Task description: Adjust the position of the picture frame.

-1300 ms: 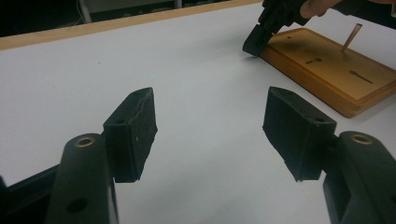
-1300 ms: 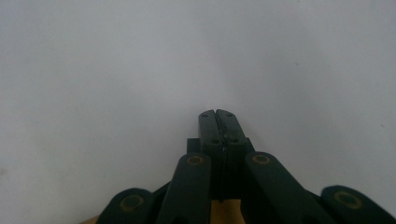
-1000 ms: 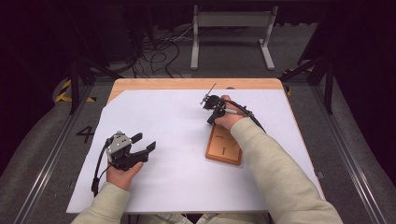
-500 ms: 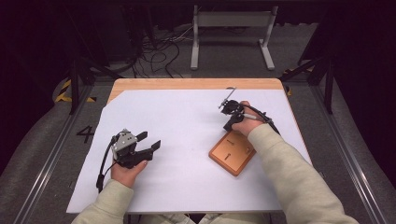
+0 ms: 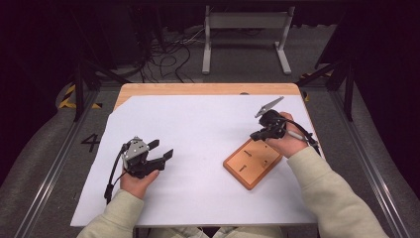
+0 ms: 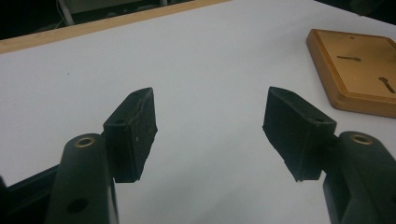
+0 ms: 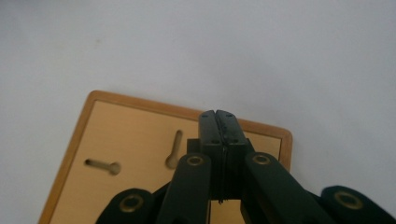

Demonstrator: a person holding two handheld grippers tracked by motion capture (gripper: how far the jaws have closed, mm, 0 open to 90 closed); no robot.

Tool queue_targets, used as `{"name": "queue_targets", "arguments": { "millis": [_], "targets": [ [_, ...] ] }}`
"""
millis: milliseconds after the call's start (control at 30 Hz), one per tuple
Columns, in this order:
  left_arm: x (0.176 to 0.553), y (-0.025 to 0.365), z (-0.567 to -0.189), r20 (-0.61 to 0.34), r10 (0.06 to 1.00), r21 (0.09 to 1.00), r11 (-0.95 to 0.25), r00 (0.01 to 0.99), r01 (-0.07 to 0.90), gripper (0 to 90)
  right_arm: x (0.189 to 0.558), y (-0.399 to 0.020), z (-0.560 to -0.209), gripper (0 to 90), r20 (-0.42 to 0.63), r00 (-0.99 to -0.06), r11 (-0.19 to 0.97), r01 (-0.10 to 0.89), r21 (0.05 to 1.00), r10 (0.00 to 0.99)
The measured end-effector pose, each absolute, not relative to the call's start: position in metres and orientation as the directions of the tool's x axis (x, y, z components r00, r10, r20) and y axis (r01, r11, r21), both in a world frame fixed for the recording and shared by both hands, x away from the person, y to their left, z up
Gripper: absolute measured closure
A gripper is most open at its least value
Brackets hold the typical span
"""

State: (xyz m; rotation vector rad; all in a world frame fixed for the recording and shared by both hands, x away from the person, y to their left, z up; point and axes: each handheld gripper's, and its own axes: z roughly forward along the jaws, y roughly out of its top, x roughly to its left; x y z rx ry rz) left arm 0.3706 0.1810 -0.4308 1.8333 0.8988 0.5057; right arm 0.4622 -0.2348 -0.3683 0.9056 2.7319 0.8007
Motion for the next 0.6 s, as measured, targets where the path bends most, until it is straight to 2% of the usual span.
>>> {"name": "queue_targets", "arguments": {
  "millis": [233,300,600],
  "targets": [
    [0.371,0.180,-0.432,-0.058,0.770,0.903,-0.230,0.635,0.362,34.8,0.416,-0.247,-0.359,90.0,0.027,-0.842,0.693,0.461,0.555,0.539],
    [0.371,0.180,-0.432,-0.057,0.769,0.903,-0.233,0.637,0.361,34.8,0.397,-0.248,-0.365,90.0,0.034,-0.863,0.719,0.440,0.539,0.503],
    [0.371,0.179,-0.432,-0.056,0.767,0.901,-0.237,0.639,0.363,34.8,0.366,-0.241,-0.395,90.0,0.076,-0.893,0.766,0.422,0.484,0.444]
  ]
}}
